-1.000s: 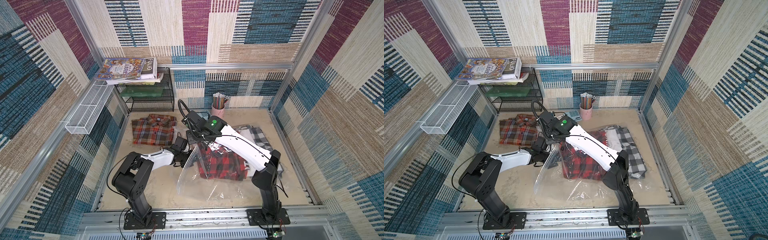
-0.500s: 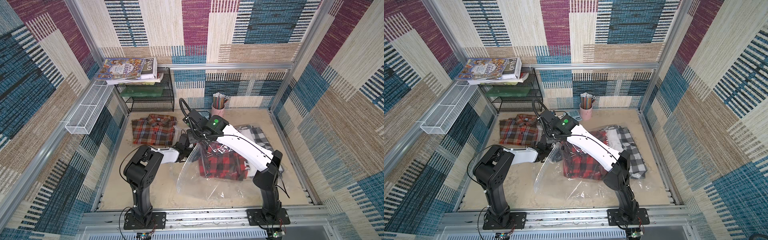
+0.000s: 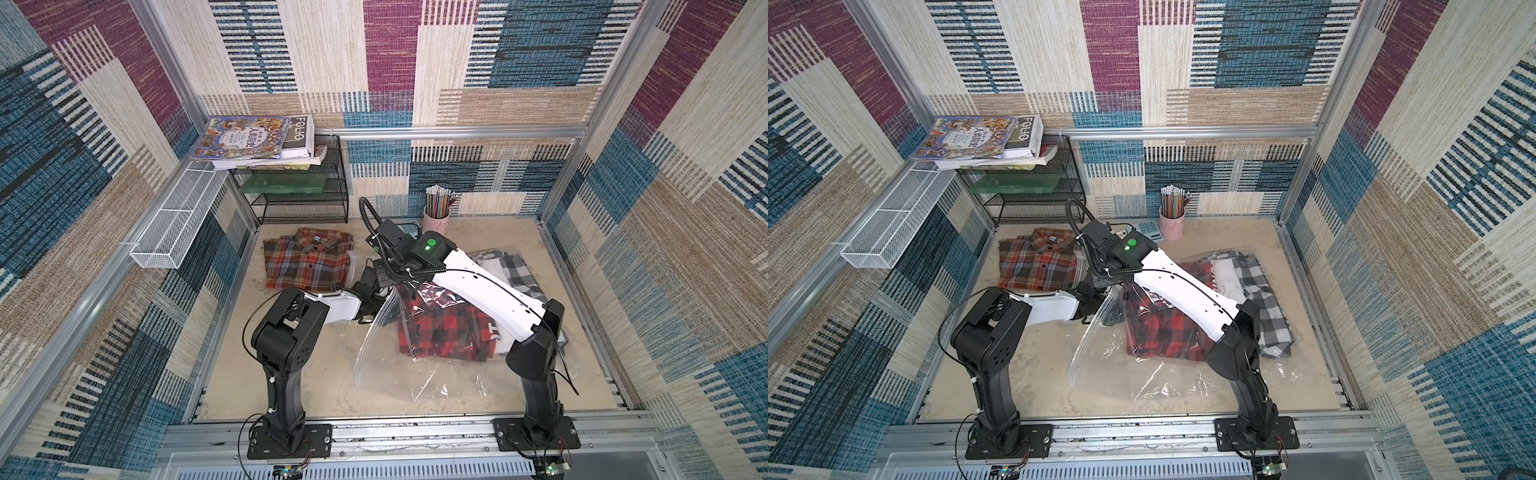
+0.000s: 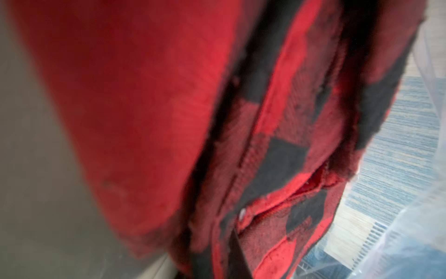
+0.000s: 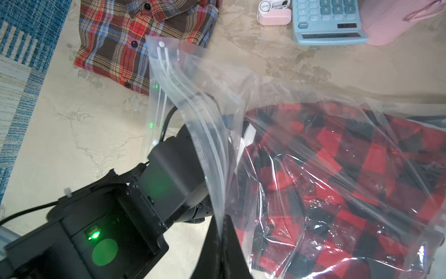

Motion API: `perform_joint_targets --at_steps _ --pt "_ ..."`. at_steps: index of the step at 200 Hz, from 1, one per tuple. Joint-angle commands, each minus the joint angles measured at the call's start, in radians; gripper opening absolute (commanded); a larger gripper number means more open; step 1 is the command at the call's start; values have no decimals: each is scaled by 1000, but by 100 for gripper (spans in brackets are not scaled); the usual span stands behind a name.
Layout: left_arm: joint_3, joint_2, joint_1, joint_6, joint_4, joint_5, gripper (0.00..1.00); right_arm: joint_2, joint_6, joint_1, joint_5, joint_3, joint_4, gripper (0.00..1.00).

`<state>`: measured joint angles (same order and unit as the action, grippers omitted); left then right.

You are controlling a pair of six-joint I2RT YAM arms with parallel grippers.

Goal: Take the shirt out of the vacuum bag
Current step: Take out the shirt from the vacuum bag.

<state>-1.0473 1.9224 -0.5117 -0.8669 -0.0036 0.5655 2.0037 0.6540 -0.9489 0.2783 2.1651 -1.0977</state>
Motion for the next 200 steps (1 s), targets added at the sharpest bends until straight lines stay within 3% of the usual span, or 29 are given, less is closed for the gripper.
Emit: perform_joint_targets --at_steps 1,18,30,76,80,140,184,200 --pt "-20 -25 7 46 -130 -47 0 -36 -7 16 -39 -55 45 22" --pt "-39 -45 7 64 -164 -46 0 -95 -9 48 -96 -149 112 59" --pt "-43 -57 9 69 -175 -41 0 -148 -4 73 -121 -224 163 75" --pt "-42 -91 9 82 -203 -18 0 -343 0 227 -197 -481 278 100" --pt "-40 -96 9 84 -208 -18 0 -360 -3 244 -208 -505 290 96" --pt "-40 -152 9 113 -270 -6 0 -531 18 486 -324 -864 421 96" --pt "-36 -128 11 147 -301 -18 0 -654 -50 568 -480 -921 538 96" --pt "-42 -131 14 159 -314 -20 0 -696 -48 572 -386 -922 532 96"
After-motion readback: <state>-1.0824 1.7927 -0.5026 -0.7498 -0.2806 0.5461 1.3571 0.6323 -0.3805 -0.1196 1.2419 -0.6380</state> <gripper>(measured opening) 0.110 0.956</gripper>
